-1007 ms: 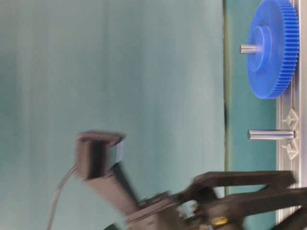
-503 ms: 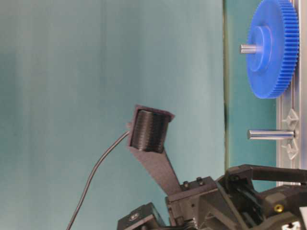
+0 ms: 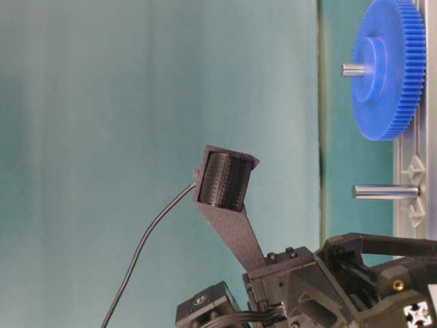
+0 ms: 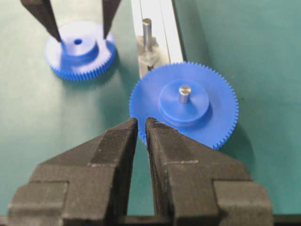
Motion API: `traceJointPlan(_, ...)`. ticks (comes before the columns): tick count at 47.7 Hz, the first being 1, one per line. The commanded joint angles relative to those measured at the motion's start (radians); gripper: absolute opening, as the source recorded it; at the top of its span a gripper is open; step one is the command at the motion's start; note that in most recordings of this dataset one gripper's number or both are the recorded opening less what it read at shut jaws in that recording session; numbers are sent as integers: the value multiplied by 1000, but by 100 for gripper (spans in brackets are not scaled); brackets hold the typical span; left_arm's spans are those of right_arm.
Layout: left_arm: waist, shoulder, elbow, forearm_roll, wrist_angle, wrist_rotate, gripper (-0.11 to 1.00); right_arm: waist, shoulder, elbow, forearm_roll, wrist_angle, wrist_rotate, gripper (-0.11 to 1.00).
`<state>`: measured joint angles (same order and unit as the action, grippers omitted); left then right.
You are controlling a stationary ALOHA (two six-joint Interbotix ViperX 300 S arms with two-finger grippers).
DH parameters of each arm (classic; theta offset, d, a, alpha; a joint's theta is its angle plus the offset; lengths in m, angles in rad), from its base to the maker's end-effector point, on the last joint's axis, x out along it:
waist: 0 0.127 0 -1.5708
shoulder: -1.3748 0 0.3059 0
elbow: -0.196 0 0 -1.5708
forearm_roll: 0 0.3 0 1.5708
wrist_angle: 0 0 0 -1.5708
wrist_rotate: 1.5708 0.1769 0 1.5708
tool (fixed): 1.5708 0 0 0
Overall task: Find the location of the shaft and insert the small gear.
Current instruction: 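Close the left gripper on the small blue gear's hub, then lift the small blue gear with the left gripper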
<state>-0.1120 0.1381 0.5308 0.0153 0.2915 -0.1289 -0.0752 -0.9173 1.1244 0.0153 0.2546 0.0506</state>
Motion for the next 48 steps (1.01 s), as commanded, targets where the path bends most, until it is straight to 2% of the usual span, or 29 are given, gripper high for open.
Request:
traceJointPlan(1,0,-12,-18,5,-3,0,92,-3,3,-9,2,-5,9,21)
traceJointPlan(48,-5,26,-35,3,3,-6,92,-3,-20,5,2,-9,12,21)
